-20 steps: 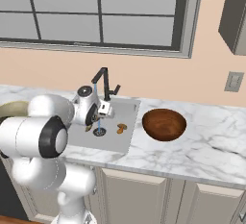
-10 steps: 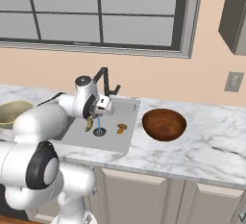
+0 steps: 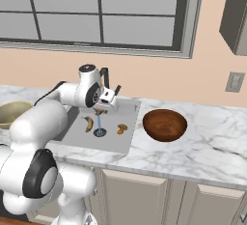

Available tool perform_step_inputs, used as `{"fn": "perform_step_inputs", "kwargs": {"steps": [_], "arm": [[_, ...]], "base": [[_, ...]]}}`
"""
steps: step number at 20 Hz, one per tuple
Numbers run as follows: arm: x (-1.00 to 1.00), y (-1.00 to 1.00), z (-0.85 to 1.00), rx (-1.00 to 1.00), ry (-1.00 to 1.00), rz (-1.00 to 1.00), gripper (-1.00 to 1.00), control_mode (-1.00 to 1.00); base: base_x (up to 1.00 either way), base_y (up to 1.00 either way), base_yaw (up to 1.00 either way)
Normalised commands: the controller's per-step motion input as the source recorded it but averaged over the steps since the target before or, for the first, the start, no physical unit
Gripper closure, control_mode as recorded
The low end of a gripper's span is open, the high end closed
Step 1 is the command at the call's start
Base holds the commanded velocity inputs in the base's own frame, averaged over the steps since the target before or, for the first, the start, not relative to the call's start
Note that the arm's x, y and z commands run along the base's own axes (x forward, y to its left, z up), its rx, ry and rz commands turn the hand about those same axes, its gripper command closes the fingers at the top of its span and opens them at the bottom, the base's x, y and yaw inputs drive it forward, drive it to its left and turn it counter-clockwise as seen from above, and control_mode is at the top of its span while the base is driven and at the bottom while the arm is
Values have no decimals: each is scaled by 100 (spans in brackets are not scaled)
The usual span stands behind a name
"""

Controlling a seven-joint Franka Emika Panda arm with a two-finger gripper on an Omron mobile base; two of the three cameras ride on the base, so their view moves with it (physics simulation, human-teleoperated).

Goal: Pick the bananas from the sink and place them in one bowl. Place the mushroom in the other bowl. Then turn off the sink faucet.

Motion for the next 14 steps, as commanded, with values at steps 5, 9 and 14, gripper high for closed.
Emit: {"fn": "perform_step_inputs", "kwargs": {"steps": [5,9,14], "arm": [[-9,-46,18,-2,8,-11,100,-100],[-10,-62,7,0,5,-11,100,-100],[-12,-70,2,0,1,-9,100,-100]], "base": [[0,0,0],[0,0,0],[0,0,0]]}}
